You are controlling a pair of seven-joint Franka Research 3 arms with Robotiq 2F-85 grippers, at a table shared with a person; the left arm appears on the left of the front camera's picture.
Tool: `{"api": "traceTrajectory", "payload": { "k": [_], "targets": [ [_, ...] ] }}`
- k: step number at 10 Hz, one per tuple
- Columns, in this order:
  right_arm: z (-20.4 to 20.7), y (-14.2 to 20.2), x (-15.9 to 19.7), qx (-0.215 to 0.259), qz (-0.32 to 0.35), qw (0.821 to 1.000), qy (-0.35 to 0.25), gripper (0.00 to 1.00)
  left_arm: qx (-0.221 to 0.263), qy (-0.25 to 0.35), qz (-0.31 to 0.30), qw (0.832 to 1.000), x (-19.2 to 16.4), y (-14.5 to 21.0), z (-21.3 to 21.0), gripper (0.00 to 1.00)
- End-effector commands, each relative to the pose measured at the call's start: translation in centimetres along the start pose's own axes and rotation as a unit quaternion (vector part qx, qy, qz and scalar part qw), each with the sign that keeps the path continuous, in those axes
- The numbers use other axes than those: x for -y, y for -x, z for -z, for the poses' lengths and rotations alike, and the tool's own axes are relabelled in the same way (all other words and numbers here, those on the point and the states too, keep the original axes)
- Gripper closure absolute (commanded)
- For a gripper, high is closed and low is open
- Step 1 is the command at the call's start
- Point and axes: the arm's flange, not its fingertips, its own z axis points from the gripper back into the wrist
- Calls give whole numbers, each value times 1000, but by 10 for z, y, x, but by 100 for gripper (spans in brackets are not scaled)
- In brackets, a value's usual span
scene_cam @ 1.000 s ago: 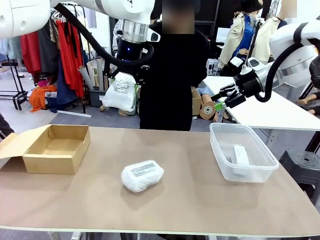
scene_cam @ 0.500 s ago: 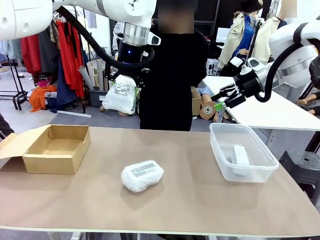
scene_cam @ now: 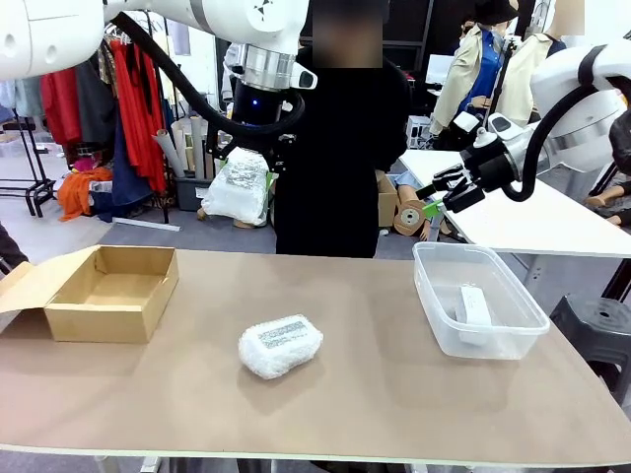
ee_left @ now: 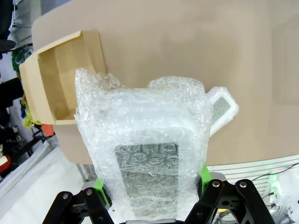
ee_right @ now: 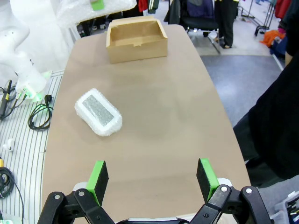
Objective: Separate and place wrapped and unwrapped clocks.
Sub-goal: If the picked Digital clock is wrapped, place it in the Package Box ; if not, place it in the Organizing box.
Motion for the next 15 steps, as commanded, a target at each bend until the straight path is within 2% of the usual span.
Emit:
{"api": "traceTrajectory", "payload": {
  "k": [1, 15],
  "targets": [
    [-1, -1, 0, -3, -4, 1000, 1, 0, -2, 0, 0, 1000, -2, 3, -5, 100],
    [-1, -1, 0, -3, -4, 1000, 1, 0, 0, 0, 0, 1000, 0, 0, 0, 100]
  ]
}}
